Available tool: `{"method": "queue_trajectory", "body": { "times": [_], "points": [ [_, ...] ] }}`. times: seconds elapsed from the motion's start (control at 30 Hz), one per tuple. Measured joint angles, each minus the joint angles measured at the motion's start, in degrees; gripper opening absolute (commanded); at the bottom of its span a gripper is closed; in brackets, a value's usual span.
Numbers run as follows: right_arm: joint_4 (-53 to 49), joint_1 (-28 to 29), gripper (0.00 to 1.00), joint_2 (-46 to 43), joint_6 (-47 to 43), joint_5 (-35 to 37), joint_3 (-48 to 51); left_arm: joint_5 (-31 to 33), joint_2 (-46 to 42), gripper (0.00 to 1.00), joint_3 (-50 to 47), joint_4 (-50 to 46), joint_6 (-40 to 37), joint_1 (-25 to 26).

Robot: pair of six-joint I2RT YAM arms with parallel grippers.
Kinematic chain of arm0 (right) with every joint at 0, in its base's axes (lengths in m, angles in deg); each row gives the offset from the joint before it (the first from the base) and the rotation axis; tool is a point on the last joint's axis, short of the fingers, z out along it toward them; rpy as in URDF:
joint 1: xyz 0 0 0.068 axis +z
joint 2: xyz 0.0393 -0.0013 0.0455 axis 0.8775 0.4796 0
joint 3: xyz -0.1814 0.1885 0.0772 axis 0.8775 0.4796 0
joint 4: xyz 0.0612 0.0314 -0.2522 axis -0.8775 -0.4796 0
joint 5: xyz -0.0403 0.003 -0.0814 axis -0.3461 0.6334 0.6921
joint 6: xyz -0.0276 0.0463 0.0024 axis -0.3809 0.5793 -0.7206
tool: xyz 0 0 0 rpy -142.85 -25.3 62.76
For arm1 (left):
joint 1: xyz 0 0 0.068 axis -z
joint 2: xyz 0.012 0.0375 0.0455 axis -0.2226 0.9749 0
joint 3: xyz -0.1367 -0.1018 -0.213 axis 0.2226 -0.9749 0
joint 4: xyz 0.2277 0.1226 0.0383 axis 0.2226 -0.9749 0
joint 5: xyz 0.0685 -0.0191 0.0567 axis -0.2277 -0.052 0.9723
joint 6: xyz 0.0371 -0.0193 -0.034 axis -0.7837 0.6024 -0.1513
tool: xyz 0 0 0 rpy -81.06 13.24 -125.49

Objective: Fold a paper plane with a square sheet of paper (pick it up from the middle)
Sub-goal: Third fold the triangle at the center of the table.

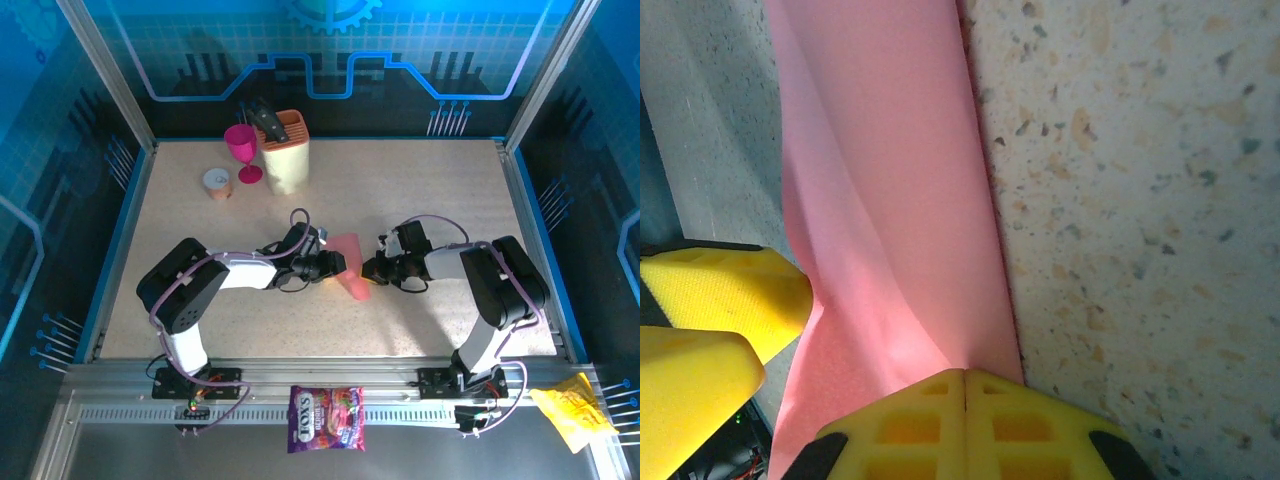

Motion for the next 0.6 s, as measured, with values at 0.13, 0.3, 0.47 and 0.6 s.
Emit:
{"method": "queue_trajectory", "body": {
  "times": [0.13,0.3,0.47,0.6],
  "points": [
    [-1.9,0.0,0.0,0.13,-0.68,0.0,-1.05,-0.22,0.0,0.43,-0.85,1.81,0.04,0.0],
    [-4.2,0.02,0.0,0.11,-1.6,0.09,-2.23,-0.61,-0.28,0.5,-3.08,3.67,0.2,0.0],
    [-4.66,0.02,0.0,0.13,-2.14,0.24,-2.4,-0.66,-0.98,0.45,-4.87,5.44,0.2,0.0],
    [-4.7,0.04,0.0,0.11,-2.16,0.28,-2.4,-0.79,-1.07,0.46,-5.95,7.04,0.39,-0.11]
  ]
}}
